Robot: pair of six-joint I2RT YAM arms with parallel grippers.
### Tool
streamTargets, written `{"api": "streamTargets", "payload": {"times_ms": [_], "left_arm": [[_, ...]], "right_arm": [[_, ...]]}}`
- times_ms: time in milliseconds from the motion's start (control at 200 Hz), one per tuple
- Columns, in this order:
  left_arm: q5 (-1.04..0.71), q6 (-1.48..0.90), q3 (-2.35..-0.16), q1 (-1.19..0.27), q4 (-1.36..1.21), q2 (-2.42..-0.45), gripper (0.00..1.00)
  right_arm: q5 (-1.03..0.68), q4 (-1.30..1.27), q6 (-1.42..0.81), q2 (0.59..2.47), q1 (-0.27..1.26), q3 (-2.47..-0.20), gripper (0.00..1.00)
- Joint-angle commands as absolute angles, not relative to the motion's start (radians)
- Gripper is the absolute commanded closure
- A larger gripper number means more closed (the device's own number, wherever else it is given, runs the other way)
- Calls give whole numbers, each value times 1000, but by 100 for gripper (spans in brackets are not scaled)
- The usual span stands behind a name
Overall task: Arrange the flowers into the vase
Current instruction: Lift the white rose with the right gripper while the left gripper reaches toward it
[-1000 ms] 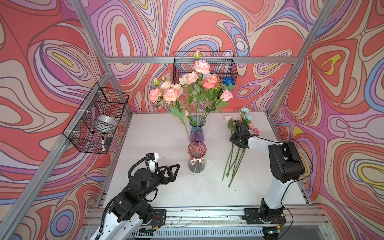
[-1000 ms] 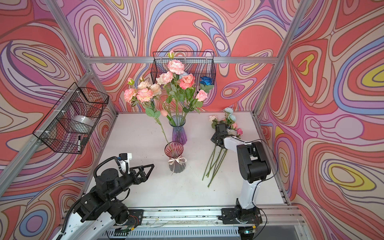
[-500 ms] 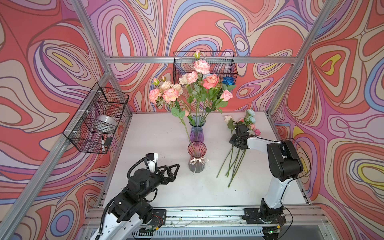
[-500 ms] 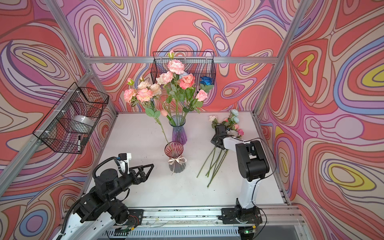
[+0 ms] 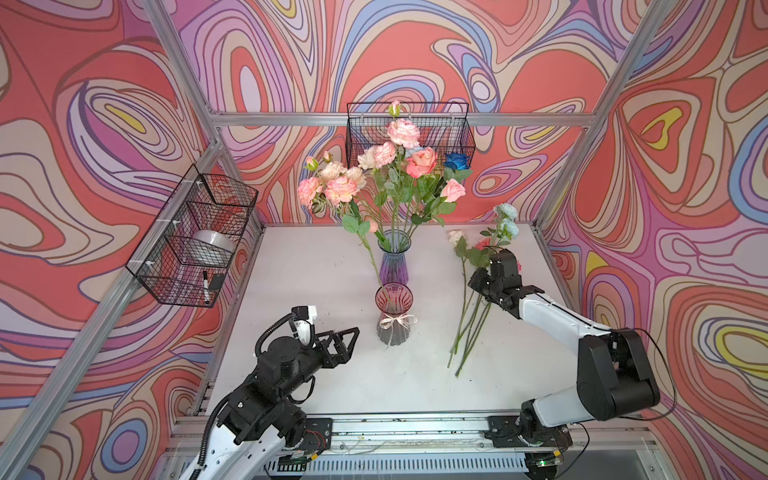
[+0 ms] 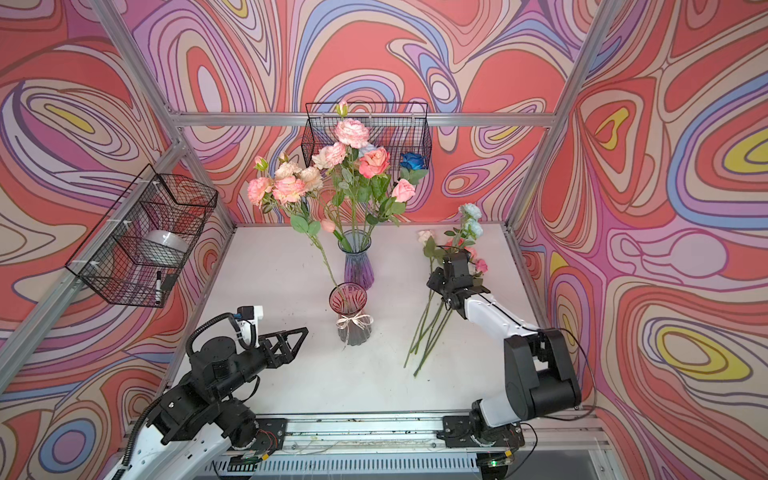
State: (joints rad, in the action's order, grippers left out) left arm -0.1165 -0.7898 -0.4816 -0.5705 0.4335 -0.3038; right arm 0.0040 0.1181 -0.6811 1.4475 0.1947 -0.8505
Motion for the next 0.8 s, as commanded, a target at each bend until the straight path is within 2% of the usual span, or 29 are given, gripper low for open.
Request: {"api": "streamTargets", "payload": {"times_ms": [0,391,656,796], "left_arm": [[-126,-794,-494,-575,420,-310,0],[-154,-763,-555,-575,427,-326,0],[-243,-700,-627,-575,399,-335,0],[-320,-687,-648,-575,349,-350,0]], "right_arm": [[-60,100,-652,1348,204,-790,100],[-106,195,-624,923,212,-650,100],[-292,77,-598,646,213,-604,100],[-418,17,-588,582,213,-628,100]]}}
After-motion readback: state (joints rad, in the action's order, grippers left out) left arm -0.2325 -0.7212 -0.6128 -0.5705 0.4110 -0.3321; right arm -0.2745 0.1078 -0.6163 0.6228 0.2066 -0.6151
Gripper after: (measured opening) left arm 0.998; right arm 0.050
